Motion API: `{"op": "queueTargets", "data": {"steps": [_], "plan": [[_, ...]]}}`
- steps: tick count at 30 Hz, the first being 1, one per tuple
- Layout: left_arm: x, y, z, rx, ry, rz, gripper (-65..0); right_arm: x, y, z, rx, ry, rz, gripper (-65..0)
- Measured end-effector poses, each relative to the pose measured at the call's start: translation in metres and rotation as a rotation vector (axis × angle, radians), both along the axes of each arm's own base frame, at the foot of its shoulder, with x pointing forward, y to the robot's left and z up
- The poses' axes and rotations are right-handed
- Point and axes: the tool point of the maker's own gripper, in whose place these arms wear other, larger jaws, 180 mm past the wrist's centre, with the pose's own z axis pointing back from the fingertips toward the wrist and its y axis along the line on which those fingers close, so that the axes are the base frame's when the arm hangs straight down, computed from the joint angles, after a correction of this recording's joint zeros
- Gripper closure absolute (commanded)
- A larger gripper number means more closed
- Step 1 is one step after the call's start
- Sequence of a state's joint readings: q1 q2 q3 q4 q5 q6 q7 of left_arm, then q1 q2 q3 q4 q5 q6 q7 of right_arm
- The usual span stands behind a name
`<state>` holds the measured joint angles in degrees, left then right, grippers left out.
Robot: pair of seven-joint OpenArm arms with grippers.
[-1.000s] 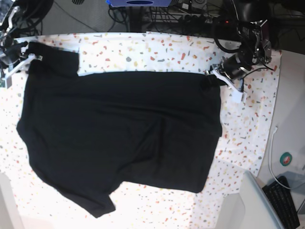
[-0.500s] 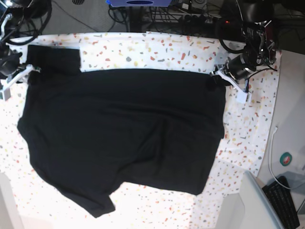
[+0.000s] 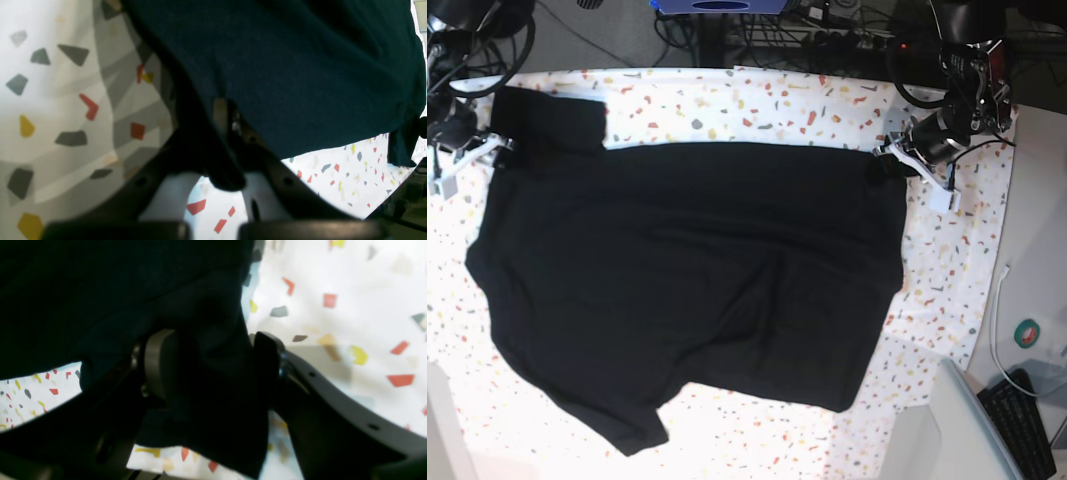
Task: Layout the t-shirt on the table in an organized manner, then fold the t-shirt properly
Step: 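Hold the shirt edge with both grippers and lift it, then lift the shirt with both grippers and lay it flat, spreading it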
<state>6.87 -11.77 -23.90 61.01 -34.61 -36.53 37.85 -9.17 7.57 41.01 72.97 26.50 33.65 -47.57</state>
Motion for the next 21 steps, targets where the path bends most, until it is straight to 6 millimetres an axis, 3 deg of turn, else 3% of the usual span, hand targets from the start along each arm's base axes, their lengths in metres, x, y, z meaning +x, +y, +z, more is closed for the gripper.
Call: {"op": "queueTargets", "data": {"steps": [2,3,5,6,9,12,15,17,21], "plan": [[0.000,0.000,0.000,0.001,0.001,-0.001,0.0,0.003,0.001,-0.006,0.036,-0.005,-0.024,-30.8],[0.000,0.000,0.000,0.001,0.001,0.000,0.0,0.004,-0.001,-0.008,0.042,-0.002,-0.026,-26.1],[-0.002,0.001,0.000,0.005,-0.001,0.001,0.0,0.002,0.001,-0.008,0.037,-0.002,0.028,-11.0],[-0.005,0.002,0.001,0.015,-0.001,-0.005,0.0,-0.002,0.006,-0.009,0.046,0.000,0.069,0.0],[-0.022,0.012,0.006,0.095,0.032,0.020,0.0,-0.024,0.016,-0.012,0.055,0.060,0.100,0.0],[-0.047,0.029,0.021,0.227,0.081,0.050,0.0,-0.045,0.001,0.006,-0.027,0.114,0.135,0.0],[-0.037,0.026,0.051,0.253,0.004,0.039,0.0,-0.046,-0.006,0.022,-0.096,0.110,0.150,0.0],[-0.019,0.031,0.062,0.265,-0.035,0.087,0.0,-0.033,0.000,0.028,-0.097,0.080,0.167,0.0],[0.020,0.033,0.072,0.267,-0.006,0.107,0.0,0.018,-0.004,0.049,-0.125,0.006,0.187,0.0]]}}
